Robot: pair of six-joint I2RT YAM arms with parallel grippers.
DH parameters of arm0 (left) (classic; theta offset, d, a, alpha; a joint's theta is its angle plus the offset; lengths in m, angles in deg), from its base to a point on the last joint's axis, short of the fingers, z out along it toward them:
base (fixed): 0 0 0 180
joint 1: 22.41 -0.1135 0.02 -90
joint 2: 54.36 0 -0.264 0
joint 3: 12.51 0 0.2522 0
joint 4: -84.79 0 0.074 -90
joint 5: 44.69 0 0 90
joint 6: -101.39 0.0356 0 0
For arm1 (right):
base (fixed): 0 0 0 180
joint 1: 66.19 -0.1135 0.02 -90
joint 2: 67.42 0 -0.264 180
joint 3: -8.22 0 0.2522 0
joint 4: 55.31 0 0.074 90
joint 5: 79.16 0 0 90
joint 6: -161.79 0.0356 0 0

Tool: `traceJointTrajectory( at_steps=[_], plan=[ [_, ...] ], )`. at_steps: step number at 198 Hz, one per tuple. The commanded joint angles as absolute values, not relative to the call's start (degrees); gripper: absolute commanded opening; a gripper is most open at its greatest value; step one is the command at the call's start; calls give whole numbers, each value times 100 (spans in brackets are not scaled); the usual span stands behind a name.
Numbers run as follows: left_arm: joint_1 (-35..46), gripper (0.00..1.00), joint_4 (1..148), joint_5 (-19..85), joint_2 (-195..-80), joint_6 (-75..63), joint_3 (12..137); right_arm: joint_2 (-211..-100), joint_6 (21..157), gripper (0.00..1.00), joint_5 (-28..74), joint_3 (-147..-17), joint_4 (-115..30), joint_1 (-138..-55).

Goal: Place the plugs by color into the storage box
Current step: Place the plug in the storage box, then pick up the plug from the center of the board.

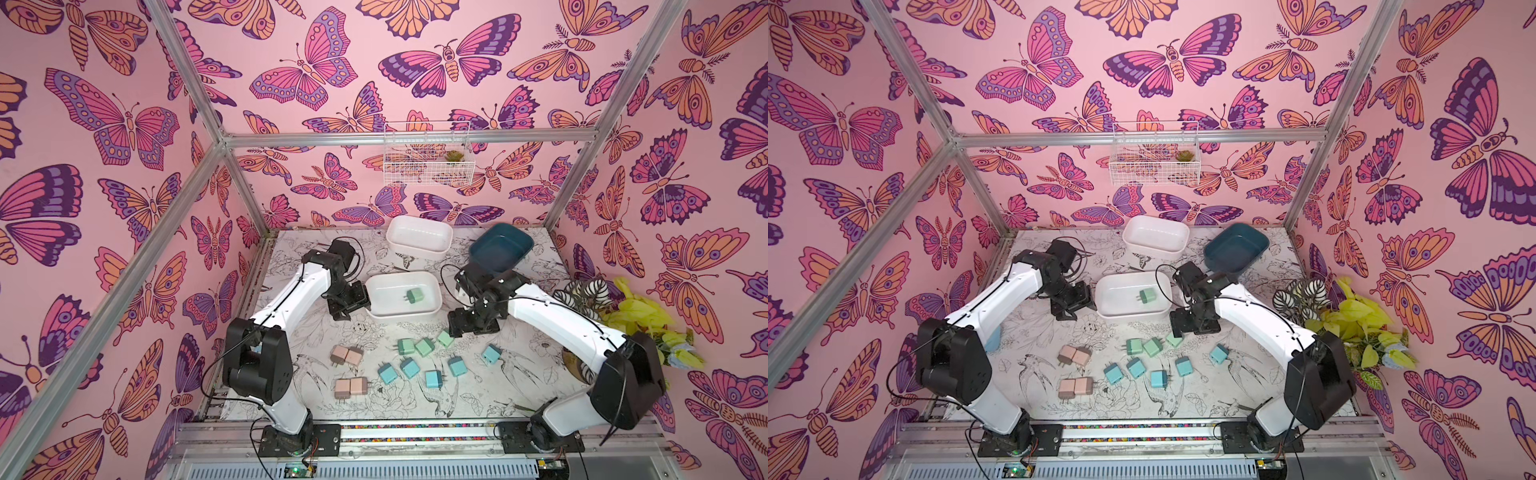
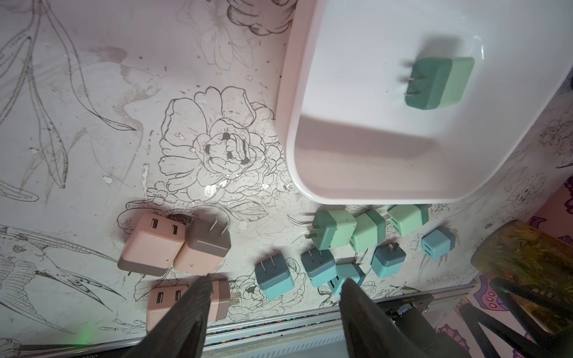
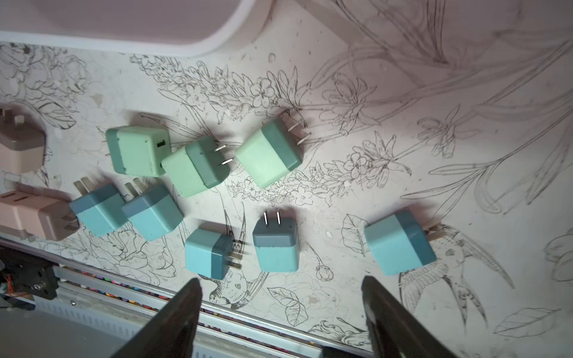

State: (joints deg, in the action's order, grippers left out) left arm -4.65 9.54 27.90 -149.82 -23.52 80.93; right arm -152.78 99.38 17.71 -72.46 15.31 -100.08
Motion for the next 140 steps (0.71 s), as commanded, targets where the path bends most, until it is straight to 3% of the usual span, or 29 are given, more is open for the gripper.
traceJointTrajectory(
  at_steps=[1, 69, 140],
  plan=[
    [-395, 68, 857, 2705, -15038, -2288, 8150, -15174, 10730, 82, 1991, -7016, 961, -10045],
    [-360, 68, 847, 2711, -14865, -2231, 7979, -16220, 11064, 83, 2665, -6719, -38, -10078],
    [-360, 69, 847, 2736, -14714, -2270, 7838, -16844, 11267, 83, 2093, -7039, 24, -10091]
  ],
)
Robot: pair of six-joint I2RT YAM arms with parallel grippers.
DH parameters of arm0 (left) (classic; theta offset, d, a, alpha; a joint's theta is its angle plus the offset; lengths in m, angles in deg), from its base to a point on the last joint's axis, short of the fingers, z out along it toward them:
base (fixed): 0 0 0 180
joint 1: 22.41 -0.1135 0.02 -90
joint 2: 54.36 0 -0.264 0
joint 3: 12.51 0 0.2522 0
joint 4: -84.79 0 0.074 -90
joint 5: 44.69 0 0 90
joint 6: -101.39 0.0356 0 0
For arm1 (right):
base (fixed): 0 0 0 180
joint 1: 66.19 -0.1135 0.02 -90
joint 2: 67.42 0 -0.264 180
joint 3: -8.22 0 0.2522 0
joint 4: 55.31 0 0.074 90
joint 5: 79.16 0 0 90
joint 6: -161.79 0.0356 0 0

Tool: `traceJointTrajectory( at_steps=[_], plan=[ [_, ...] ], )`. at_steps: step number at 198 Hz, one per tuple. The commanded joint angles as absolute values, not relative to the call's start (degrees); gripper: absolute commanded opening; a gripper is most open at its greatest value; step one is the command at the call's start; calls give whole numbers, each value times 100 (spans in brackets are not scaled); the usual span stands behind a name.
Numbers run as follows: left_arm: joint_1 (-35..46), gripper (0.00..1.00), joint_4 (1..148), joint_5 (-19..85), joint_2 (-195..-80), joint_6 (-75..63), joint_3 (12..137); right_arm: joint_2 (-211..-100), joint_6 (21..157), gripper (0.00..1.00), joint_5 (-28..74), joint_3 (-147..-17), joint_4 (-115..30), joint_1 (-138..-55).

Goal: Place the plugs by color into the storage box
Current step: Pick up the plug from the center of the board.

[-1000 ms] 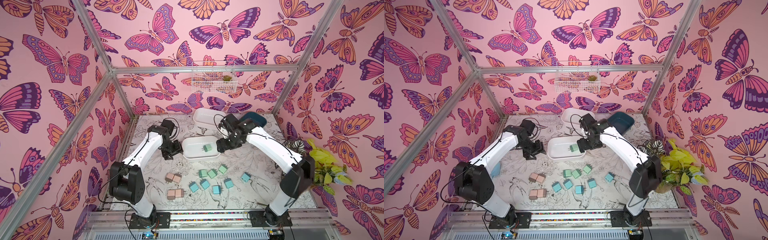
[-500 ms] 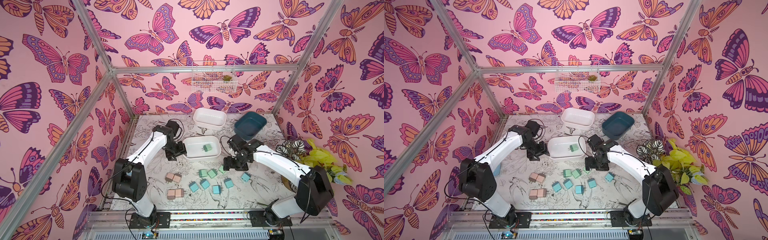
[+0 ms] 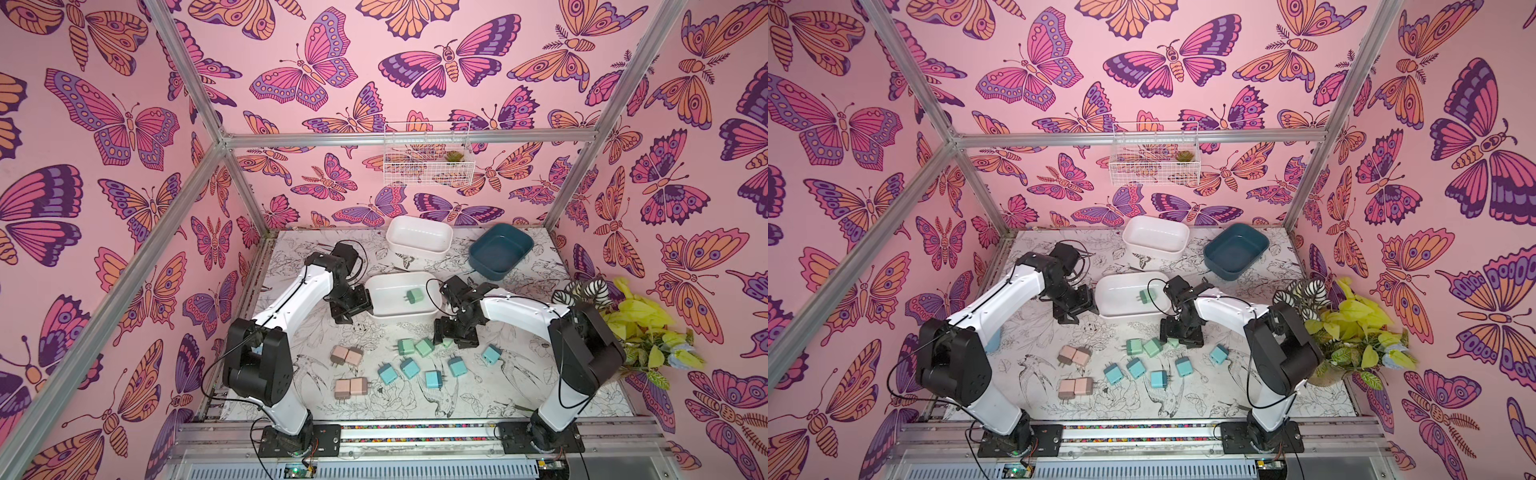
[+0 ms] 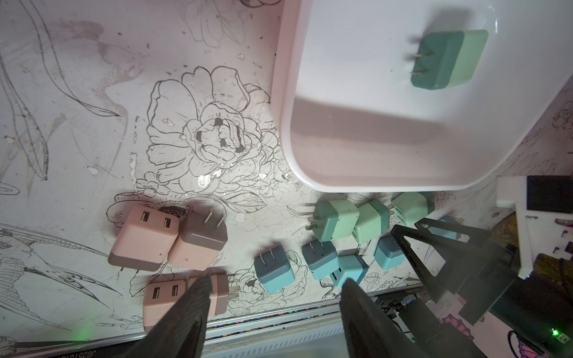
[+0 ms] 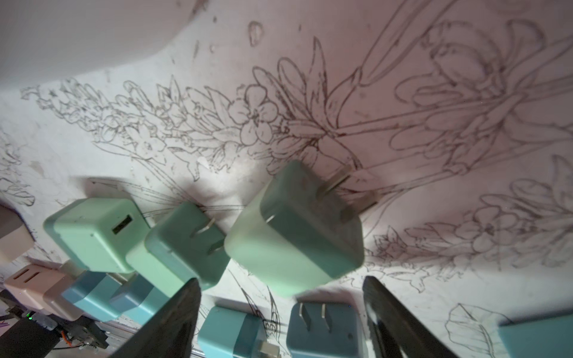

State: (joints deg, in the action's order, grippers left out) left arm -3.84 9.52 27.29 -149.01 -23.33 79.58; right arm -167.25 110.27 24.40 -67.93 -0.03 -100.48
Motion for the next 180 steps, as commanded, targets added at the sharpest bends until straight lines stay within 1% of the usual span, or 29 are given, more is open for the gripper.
traceJointTrajectory(
  at_steps=[1, 46, 69, 99, 134, 156, 162, 180],
  plan=[
    [-360, 68, 851, 2733, -14711, -2266, 7831, -16847, 11271, 83, 2076, -7044, 31, -10091],
    [-360, 68, 858, 2740, -14678, -2280, 7811, -16970, 11607, 79, 1453, -7063, -125, -10091],
    [-360, 68, 846, 2721, -14665, -2269, 7823, -16987, 11563, 71, 1382, -7032, -166, -10091],
    [-360, 68, 854, 2707, -14700, -2263, 7873, -16778, 11228, 66, 1175, -6935, 115, -10069],
    [-360, 68, 846, 2676, -14787, -2299, 7971, -16140, 10848, 68, 910, -6716, 739, -9970],
    [-360, 66, 854, 2732, -14776, -2388, 7979, -15787, 10770, 75, 750, -6488, 1030, -9849],
    [-360, 66, 854, 2729, -14779, -2402, 7977, -15520, 10773, 78, 707, -6436, 1080, -9809],
    [-357, 66, 854, 2724, -14776, -2421, 7963, -15229, 10836, 80, 814, -6321, 996, -9740]
  ],
)
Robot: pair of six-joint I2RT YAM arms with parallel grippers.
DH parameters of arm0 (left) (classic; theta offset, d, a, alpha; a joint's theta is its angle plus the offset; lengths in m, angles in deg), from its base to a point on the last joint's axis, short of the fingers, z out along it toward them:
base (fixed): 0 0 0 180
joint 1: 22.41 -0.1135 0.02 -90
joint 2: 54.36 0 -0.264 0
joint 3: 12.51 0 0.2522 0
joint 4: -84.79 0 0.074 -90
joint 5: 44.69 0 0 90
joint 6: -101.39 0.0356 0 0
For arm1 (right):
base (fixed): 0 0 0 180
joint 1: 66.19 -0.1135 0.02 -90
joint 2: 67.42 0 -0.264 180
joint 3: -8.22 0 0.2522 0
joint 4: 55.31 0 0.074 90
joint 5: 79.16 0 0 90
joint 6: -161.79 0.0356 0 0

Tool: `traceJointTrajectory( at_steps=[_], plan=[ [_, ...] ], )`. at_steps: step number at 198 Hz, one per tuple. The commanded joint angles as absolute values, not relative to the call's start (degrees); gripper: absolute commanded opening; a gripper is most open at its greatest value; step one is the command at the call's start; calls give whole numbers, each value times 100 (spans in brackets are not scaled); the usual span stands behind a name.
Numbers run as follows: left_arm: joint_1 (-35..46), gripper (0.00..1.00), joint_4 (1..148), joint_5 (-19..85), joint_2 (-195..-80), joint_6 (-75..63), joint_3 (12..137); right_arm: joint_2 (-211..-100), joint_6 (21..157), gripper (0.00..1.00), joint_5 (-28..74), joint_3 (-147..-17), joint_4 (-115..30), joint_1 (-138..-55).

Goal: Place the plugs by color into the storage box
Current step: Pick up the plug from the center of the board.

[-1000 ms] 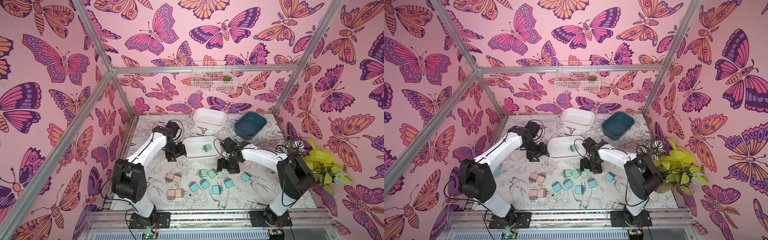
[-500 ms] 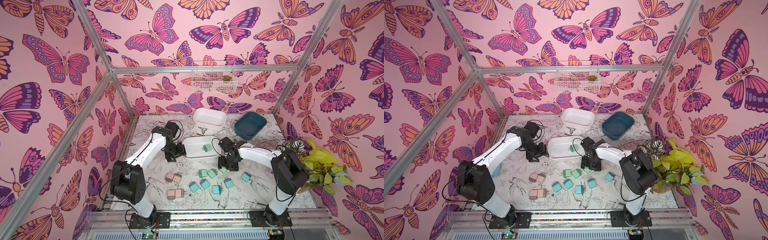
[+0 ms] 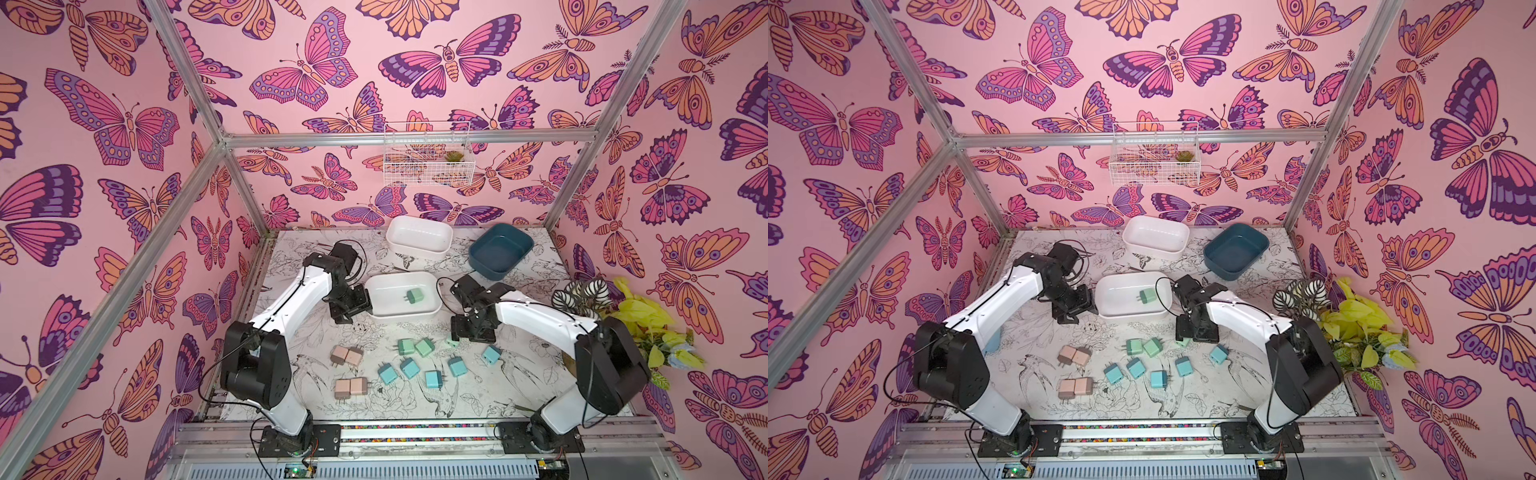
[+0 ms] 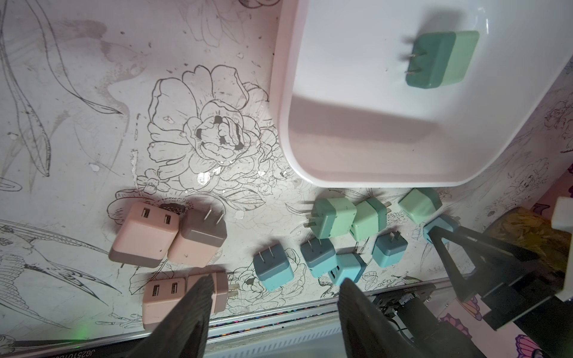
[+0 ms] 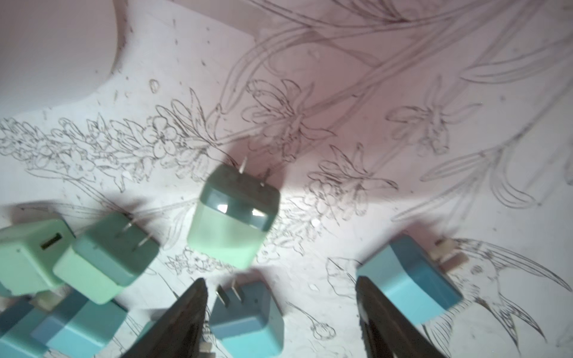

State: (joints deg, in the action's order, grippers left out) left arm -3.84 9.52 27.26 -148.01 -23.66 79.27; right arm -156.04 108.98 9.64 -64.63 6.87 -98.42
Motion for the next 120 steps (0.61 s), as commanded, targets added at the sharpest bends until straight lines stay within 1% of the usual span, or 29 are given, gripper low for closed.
traceJointTrajectory(
  at_steps=[1, 22, 40, 70, 80, 88, 120],
  plan=[
    [-359, 67, 854, 2722, -14777, -2421, 7964, -15229, 10836, 80, 814, -6321, 996, -9740],
    [-360, 67, 855, 2712, -14798, -2428, 7957, -15200, 11125, 83, 1201, -6341, 759, -9739],
    [-349, 66, 863, 2713, -14803, -2441, 7957, -15379, 11722, 83, 1292, -6477, 757, -9757],
    [-329, 66, 859, 2688, -14766, -2508, 7890, -15671, 12881, 85, 742, -6825, 704, -9999],
    [-325, 66, 854, 2677, -14748, -2517, 7864, -15707, 13039, 86, 615, -6910, 706, -10035],
    [-312, 66, 859, 2675, -14719, -2536, 7845, -15964, 13062, 86, 608, -6971, 640, -10037],
    [-315, 66, 857, 2720, -14570, -2557, 7735, -16439, 12943, 86, 651, -7159, 492, -10038]
  ],
)
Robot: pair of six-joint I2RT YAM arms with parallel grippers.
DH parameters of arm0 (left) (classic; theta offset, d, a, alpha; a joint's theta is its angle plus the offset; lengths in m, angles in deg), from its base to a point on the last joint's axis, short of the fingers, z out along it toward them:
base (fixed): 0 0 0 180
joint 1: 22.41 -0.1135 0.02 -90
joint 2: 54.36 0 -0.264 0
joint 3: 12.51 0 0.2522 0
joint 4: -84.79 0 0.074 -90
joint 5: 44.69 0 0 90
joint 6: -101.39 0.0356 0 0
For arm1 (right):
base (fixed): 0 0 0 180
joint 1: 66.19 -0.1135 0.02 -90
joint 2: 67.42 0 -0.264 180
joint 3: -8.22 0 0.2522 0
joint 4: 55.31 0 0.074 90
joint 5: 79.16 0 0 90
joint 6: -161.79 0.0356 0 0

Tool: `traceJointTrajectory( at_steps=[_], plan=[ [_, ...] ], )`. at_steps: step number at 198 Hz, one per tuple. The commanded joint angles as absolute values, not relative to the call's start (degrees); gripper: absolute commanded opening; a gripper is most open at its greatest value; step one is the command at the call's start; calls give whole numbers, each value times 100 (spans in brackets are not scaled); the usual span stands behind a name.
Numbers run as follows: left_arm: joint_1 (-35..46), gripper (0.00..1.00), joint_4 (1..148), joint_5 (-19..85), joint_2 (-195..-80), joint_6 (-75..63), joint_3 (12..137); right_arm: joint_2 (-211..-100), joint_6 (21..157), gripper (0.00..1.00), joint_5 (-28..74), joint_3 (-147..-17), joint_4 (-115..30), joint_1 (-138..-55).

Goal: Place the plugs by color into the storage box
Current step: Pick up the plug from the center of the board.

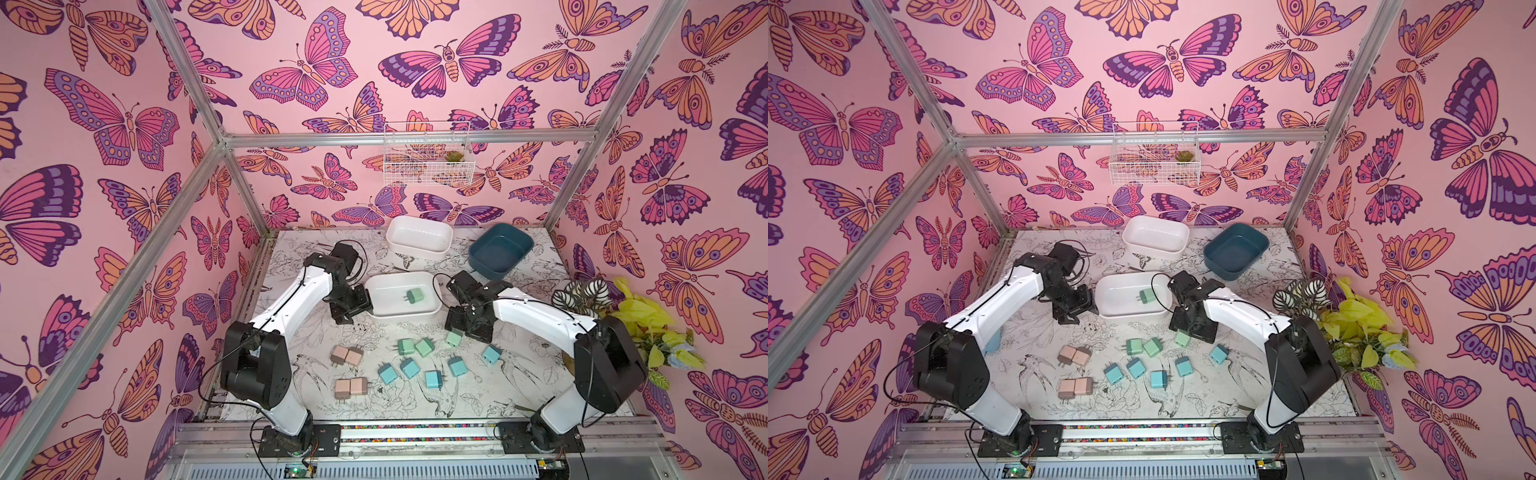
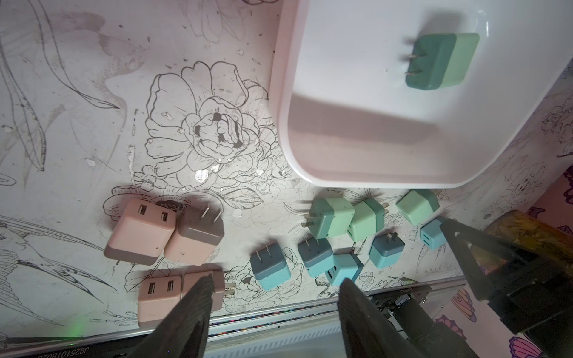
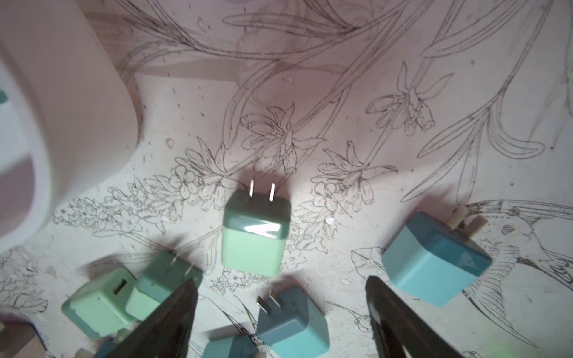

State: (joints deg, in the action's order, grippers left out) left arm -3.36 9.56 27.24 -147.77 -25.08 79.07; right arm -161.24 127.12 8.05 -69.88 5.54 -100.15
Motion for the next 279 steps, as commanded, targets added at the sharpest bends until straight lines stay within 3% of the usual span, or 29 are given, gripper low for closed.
traceJointTrajectory(
  at_steps=[1, 46, 99, 196, 279],
  plan=[
    [-315, 66, 856, 2720, -14569, -2559, 7736, -16447, 12944, 86, 656, -7161, 484, -10038],
    [-316, 66, 854, 2793, -14470, -2643, 7663, -16789, 12659, 82, 856, -7050, 156, -10042],
    [-307, 66, 850, 2873, -14575, -2625, 7864, -16843, 11698, 71, 990, -6895, 242, -10047],
    [-307, 67, 859, 2832, -14791, -2658, 8106, -16274, 10572, 70, 1599, -6174, 12, -10021],
    [-314, 67, 846, 2829, -14670, -2609, 8015, -16984, 9691, 69, 1504, -6665, 63, -9914]
  ],
)
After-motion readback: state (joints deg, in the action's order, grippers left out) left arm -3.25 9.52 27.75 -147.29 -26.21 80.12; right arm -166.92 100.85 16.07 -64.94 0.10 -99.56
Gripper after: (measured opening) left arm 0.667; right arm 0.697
